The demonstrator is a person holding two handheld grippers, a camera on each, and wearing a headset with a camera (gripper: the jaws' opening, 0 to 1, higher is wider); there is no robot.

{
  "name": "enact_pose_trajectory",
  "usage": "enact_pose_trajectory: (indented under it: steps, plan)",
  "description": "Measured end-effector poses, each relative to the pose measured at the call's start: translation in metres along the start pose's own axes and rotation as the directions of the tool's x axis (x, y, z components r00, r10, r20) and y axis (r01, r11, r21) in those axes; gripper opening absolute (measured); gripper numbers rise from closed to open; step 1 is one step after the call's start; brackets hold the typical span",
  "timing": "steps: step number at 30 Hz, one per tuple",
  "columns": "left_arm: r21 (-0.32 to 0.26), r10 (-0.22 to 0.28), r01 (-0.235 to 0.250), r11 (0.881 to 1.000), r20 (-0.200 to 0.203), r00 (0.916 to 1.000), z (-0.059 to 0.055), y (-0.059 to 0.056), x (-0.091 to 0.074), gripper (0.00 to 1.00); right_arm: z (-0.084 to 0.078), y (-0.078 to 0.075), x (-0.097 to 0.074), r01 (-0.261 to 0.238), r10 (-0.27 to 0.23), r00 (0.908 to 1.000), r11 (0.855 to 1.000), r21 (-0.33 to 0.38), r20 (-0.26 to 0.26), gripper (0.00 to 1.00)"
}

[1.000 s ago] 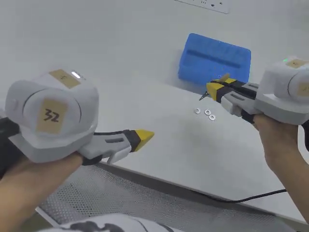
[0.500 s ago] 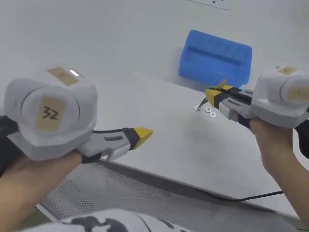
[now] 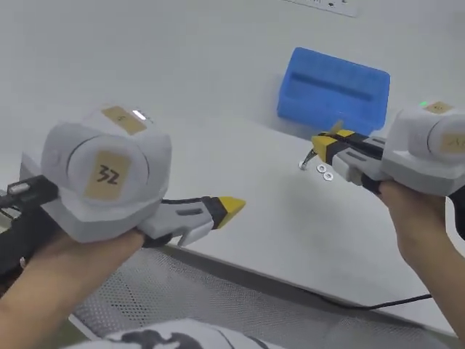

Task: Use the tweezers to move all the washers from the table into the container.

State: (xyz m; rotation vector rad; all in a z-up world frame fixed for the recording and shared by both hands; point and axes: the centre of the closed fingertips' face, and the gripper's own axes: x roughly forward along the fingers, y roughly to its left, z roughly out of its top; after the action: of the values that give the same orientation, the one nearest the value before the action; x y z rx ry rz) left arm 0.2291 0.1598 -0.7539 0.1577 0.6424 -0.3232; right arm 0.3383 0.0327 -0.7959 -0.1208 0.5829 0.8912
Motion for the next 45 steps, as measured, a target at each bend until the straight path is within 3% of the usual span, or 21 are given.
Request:
enact_pose_trajectory:
  steps: [5, 13, 25, 29, 37, 40, 45]
  plan:
    - [-0.004, 0.005, -0.005, 1.0, 0.007, 1.0, 0.001, 0.003, -0.002, 0.95, 0.0, 0.002, 0.001, 0.003, -0.003, 1.0, 1.0, -0.001, -0.001, 0.03]
    - [-0.01, 0.006, -0.006, 1.0, 0.013, 0.9999, 0.0, 0.005, -0.002, 0.95, 0.0, -0.007, 0.002, 0.061, -0.061, 0.9981, 0.998, -0.034, 0.004, 0.02]
    - [-0.003, 0.003, -0.003, 1.0, 0.023, 0.9997, 0.004, 0.006, -0.002, 0.94, 0.0, -0.008, -0.001, 0.067, -0.067, 0.9977, 0.997, -0.028, -0.006, 0.01]
    - [-0.007, 0.003, -0.003, 1.0, 0.022, 0.9998, 0.002, 0.006, -0.002, 0.94, 0.007, -0.009, -0.005, 0.068, -0.068, 0.9977, 0.997, -0.032, 0.01, 0.01]
    - [-0.007, 0.004, -0.004, 1.0, 0.023, 0.9997, 0.002, 0.005, -0.004, 0.94, 0.038, -0.012, -0.017, 0.071, -0.068, 0.9951, 0.997, -0.04, 0.072, 0.0]
    - [-0.009, 0.004, -0.004, 1.0, 0.026, 0.9997, 0.002, 0.005, -0.004, 0.94, 0.037, -0.013, -0.014, 0.073, -0.07, 0.9953, 0.996, -0.052, 0.068, 0.0]
    - [-0.004, 0.007, -0.006, 1.0, 0.02, 0.9998, 0.0, 0.007, -0.004, 0.94, 0.033, -0.003, -0.012, 0.041, -0.039, 0.997, 0.998, -0.038, 0.067, 0.01]
